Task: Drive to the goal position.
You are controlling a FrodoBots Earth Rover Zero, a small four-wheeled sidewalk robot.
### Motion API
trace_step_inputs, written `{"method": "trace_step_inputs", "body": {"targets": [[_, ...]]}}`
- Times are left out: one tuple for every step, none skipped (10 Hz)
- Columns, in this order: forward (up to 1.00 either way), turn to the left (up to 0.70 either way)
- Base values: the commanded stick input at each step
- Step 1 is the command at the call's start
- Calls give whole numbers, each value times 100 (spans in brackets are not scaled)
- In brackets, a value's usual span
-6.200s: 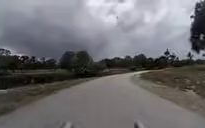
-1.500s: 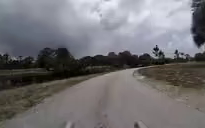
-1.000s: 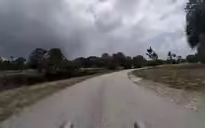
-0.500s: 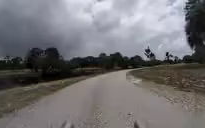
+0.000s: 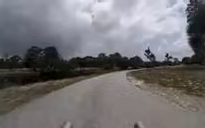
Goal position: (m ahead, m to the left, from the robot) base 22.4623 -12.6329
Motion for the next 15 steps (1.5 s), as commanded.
{"method": "trace_step_inputs", "body": {"targets": [[85,0],[85,0],[85,0],[85,0],[85,0],[85,0],[85,0],[85,0],[85,0],[85,0],[85,0],[85,0],[85,0],[85,0],[85,0]]}}
